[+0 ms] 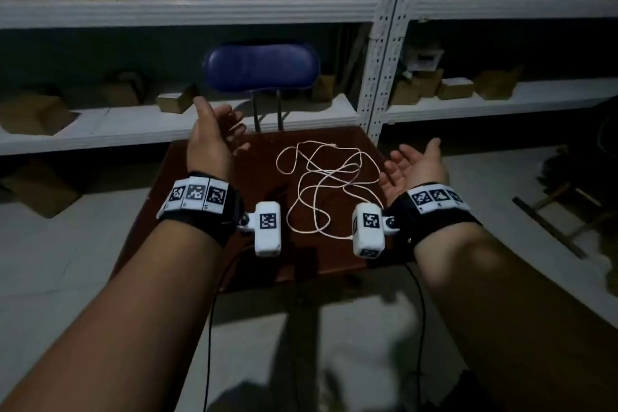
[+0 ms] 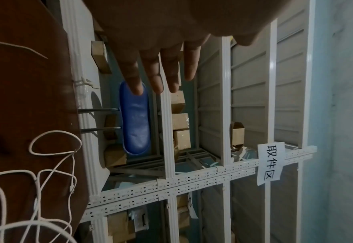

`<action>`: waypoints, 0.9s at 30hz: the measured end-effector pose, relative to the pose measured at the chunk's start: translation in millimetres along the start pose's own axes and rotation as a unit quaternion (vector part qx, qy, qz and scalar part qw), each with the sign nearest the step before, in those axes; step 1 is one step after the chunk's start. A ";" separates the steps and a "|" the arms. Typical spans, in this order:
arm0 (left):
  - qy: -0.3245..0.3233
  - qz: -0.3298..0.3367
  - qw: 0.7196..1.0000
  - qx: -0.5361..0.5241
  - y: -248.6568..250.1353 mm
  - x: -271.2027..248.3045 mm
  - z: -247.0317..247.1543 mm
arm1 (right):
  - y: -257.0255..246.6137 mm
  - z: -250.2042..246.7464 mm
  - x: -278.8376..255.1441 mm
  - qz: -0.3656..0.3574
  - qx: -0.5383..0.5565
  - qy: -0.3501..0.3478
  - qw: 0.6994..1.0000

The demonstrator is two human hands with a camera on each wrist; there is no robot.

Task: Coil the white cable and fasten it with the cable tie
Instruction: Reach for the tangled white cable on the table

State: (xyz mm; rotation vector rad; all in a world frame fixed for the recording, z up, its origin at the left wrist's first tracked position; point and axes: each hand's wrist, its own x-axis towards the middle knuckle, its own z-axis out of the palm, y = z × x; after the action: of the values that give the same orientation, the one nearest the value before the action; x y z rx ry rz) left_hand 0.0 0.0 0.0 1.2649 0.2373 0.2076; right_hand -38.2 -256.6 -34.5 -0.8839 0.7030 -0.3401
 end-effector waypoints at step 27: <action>0.036 -0.146 0.989 0.011 -98.9 -10.0 -75.5 | 98.5 -41.7 31.0 -0.048 -0.410 -0.077 0.907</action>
State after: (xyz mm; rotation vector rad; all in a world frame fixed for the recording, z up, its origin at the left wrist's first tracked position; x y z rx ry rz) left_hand -29.1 37.7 -115.4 1.2288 0.4837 -0.0024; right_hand -45.1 -238.8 -144.2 -1.7323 0.6542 -0.0395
